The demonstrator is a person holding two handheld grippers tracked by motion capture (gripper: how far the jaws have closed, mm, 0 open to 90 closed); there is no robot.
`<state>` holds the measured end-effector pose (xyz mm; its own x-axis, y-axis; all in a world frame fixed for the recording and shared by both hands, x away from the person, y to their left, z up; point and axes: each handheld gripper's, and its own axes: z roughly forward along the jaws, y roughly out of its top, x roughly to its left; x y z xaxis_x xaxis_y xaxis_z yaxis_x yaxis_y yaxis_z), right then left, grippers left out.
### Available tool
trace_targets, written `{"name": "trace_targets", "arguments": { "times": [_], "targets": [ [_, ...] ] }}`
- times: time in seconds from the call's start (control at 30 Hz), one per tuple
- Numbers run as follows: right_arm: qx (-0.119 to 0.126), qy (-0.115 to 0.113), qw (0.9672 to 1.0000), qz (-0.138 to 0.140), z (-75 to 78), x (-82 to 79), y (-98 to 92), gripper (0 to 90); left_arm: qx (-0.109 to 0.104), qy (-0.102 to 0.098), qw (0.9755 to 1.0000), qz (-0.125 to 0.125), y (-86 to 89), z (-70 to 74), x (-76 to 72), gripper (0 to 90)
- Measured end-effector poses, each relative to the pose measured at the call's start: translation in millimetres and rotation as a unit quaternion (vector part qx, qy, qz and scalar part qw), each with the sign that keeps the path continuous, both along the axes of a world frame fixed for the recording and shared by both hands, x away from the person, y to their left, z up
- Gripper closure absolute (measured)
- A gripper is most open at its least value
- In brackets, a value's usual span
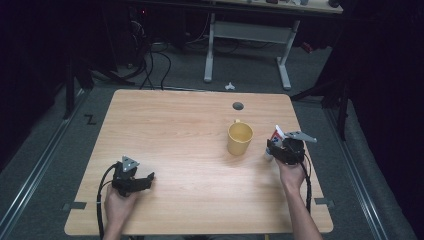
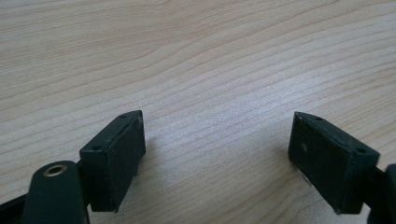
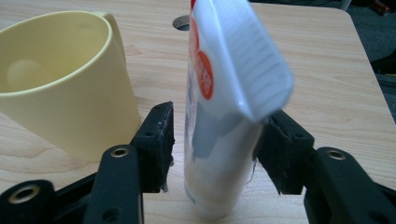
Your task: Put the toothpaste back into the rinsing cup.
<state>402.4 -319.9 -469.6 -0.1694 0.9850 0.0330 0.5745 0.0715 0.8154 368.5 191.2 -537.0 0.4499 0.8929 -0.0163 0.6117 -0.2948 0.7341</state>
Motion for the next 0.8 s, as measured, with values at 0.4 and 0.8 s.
{"name": "trace_targets", "arguments": {
  "times": [0.4, 0.8],
  "targets": [
    [-0.010, -0.004, 0.9999, 0.003, -2.8, 3.2, 1.2, 60.4, 0.000, 0.000, 1.0000, 0.000, 0.0, 0.0, 0.0, 19.3],
    [-0.024, -0.007, 0.9996, 0.012, -2.2, 2.9, 1.4, 66.6, 0.000, 0.000, 1.0000, 0.000, 0.0, 0.0, 0.0, 19.3]
  ]
}}
